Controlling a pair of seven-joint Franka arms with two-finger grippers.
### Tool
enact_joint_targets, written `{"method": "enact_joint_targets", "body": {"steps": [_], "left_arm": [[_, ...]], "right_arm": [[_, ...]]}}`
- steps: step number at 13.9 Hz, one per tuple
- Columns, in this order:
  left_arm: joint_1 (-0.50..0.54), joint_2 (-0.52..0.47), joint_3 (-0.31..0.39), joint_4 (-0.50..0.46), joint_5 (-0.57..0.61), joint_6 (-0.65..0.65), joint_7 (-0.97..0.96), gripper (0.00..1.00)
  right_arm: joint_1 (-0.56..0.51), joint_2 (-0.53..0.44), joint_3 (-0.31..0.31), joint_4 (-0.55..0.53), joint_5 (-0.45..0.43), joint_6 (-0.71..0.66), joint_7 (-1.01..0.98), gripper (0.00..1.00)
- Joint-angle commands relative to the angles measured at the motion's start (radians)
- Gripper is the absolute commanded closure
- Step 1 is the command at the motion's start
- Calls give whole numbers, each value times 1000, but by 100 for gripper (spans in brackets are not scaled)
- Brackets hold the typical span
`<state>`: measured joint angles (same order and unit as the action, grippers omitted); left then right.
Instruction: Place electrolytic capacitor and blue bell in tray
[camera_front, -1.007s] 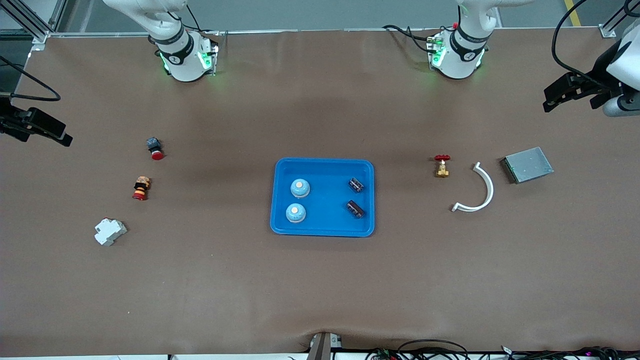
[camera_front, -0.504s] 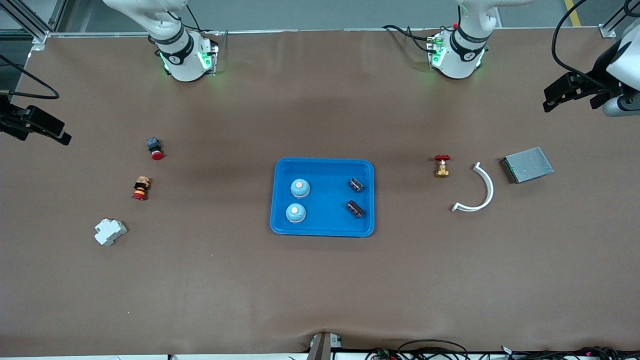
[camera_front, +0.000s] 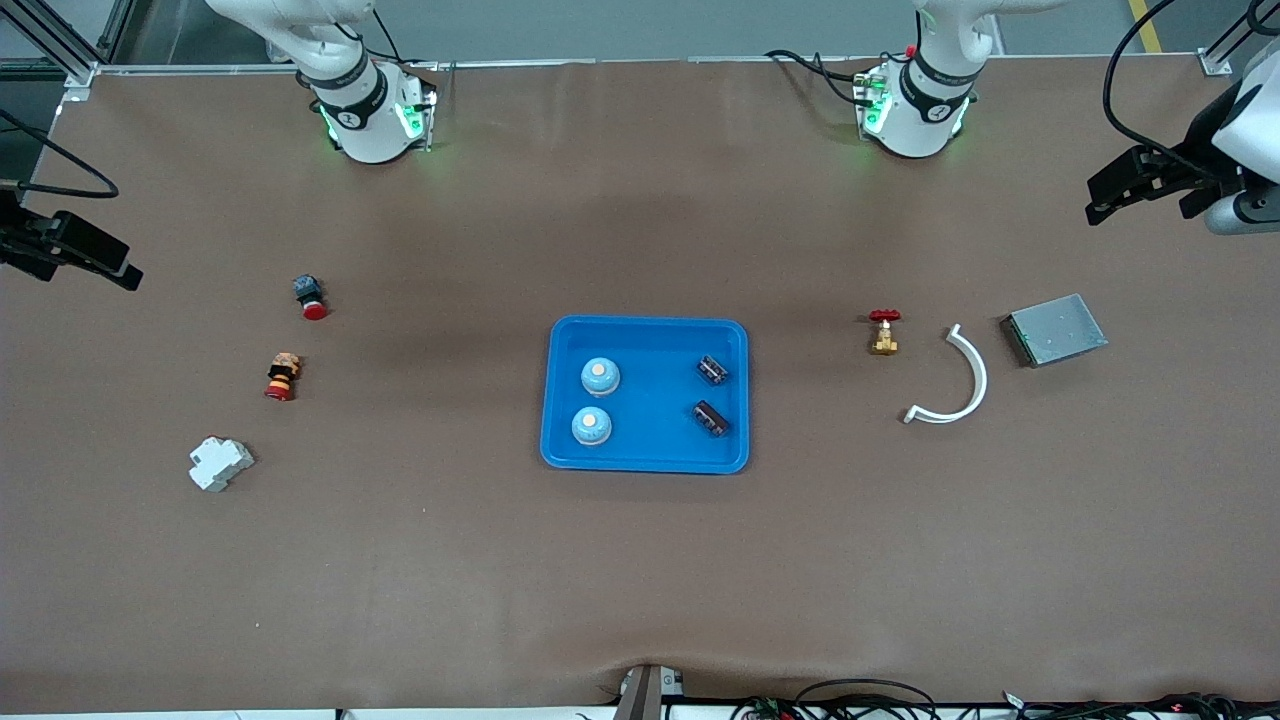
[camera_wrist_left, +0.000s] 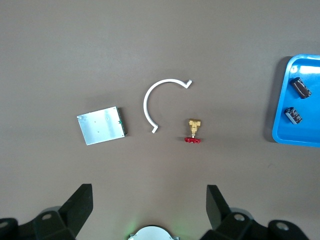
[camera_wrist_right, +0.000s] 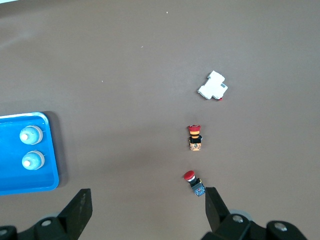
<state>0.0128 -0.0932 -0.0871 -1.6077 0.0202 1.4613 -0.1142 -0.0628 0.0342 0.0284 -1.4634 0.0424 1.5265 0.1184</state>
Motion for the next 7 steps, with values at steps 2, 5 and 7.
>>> {"method": "enact_joint_targets", "body": {"steps": [2,5,7], "left_arm": [[4,6,0,9,3,-4,13,0],[4,6,0,6,3,-4,13,0],[4,4,0,8,3,-4,13,0]], "right_arm": [[-20,-30,12,-25,11,0,-14,0],[-20,-30,12,-25,11,0,-14,0],[-20,-30,12,-25,11,0,-14,0]]}}
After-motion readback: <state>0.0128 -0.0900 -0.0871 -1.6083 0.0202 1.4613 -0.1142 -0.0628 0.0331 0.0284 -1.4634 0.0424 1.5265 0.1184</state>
